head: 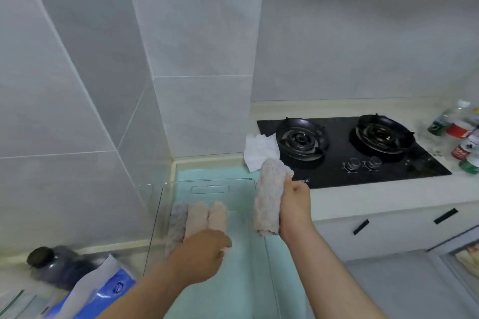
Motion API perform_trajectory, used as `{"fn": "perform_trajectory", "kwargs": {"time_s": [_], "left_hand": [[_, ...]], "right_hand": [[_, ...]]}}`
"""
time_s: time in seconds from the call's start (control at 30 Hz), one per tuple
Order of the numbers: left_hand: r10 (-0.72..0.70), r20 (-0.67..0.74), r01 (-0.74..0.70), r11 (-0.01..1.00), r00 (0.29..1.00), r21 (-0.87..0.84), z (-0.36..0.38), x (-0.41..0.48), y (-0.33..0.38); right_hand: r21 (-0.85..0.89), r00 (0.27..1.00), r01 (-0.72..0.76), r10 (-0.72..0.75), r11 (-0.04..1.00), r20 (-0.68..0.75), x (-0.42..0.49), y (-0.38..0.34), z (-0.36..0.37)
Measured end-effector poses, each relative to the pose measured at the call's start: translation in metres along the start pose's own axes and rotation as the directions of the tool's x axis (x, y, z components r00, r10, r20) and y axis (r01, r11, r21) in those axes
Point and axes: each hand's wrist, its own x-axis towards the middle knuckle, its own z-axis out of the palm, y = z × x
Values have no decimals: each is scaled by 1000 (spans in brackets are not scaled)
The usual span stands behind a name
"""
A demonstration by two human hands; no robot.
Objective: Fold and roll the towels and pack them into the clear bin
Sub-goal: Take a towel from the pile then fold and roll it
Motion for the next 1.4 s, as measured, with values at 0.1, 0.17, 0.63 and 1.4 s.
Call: {"fn": "perform_trajectory", "kwargs": {"time_s": [0.1, 0.17, 0.63, 1.4], "left_hand": [[80, 177, -137, 931, 981, 337, 9, 36, -21], [4, 274, -136, 876, 962, 464, 7, 55, -29], [-118, 323, -62, 866, 939, 496, 5, 56, -66], [-141, 337, -26, 894, 931, 447, 11, 55, -74]], "right_hand": [[-72, 1000, 10, -10, 997, -3, 5, -1, -7], [-29, 997, -42, 44, 999, 68, 2, 2, -6], [-349, 963, -215, 257, 912, 76, 6, 105, 81], [-133, 901, -342, 365, 930, 236, 22, 139, 91]]}}
